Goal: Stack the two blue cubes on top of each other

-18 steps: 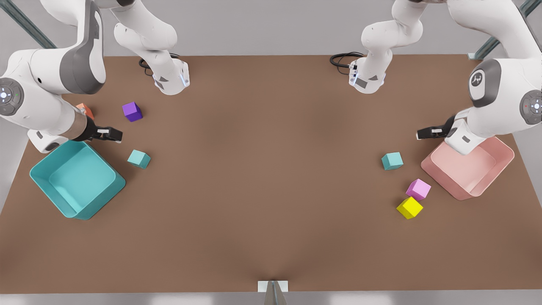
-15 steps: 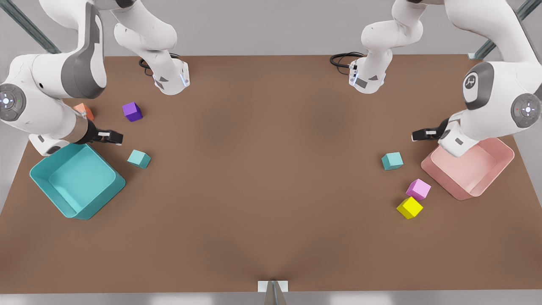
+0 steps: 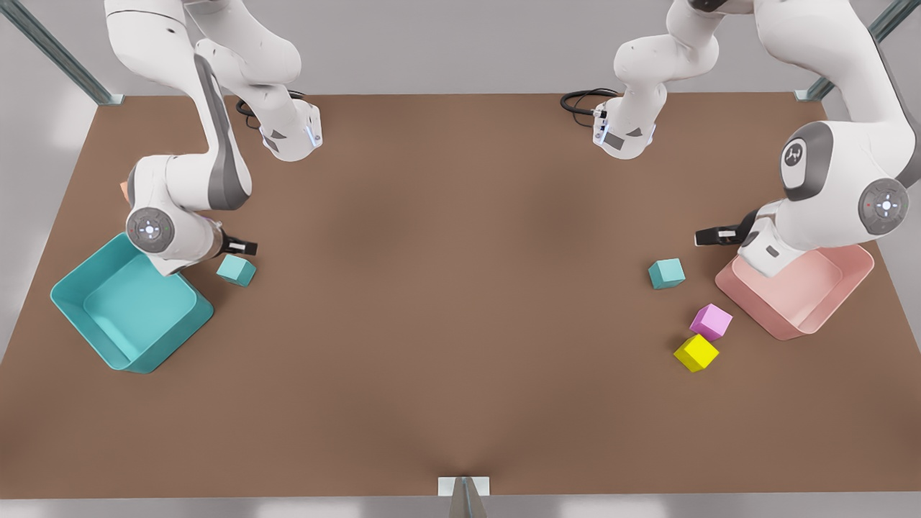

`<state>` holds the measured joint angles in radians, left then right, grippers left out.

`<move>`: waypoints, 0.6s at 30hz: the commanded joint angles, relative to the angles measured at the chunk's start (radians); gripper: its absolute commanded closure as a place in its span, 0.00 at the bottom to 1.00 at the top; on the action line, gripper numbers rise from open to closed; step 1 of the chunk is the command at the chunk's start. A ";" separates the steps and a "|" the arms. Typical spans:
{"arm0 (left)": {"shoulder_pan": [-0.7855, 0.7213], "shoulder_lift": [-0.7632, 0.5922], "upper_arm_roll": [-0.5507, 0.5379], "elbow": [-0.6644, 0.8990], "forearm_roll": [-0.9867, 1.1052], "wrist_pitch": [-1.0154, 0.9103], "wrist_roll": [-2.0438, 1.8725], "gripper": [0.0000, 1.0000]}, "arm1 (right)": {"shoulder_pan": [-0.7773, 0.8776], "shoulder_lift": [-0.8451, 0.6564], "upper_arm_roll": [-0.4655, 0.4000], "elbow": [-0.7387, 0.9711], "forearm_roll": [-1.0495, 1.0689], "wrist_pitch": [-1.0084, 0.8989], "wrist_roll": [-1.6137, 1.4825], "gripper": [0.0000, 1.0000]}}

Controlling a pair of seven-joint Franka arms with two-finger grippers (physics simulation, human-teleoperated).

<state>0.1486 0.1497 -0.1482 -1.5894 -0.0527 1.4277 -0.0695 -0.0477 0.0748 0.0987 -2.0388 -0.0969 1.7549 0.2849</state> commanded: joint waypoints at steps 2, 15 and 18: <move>0.000 -0.001 -0.001 0.002 -0.001 -0.009 0.000 0.00 | -0.067 0.011 -0.002 -0.046 0.072 0.228 0.192 0.00; -0.003 0.008 -0.001 0.000 -0.001 -0.010 -0.003 0.00 | -0.141 0.088 -0.002 -0.133 0.072 0.433 0.091 0.00; 0.002 0.019 -0.001 0.000 -0.001 -0.036 -0.003 0.00 | -0.173 0.108 -0.002 -0.142 0.075 0.433 0.002 0.00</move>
<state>0.1502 0.1682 -0.1482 -1.5896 -0.0544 1.4074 -0.0704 -0.2206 0.1805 0.0965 -2.1833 -0.0241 2.1478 0.3738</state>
